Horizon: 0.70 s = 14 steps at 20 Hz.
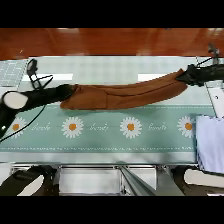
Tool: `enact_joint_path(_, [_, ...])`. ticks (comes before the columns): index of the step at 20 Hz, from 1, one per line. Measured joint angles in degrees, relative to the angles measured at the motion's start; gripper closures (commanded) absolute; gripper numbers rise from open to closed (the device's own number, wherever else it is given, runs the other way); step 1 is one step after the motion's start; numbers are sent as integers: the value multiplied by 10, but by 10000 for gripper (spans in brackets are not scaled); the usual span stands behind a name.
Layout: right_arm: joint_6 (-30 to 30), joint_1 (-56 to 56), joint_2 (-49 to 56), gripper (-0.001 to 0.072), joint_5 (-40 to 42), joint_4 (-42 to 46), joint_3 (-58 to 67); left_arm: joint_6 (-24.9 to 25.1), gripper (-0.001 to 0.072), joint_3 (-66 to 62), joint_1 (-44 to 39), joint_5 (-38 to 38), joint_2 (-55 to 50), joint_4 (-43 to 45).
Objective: Fold the shirts.
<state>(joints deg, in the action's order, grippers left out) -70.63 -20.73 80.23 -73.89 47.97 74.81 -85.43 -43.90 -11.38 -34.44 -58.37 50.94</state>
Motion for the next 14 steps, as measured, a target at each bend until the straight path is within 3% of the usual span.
enact_joint_path(4, [-14,-4,-134,683,-14,15,-58,17,673,-141,-110,-13,-158,-12])
enact_joint_path(9, [-39,-5,-251,683,-22,19,-116,12,673,-397,-226,-137,-396,-16])
enact_joint_path(14, [-50,-5,-304,683,-31,8,-140,-20,673,-581,-327,-241,-556,-16])
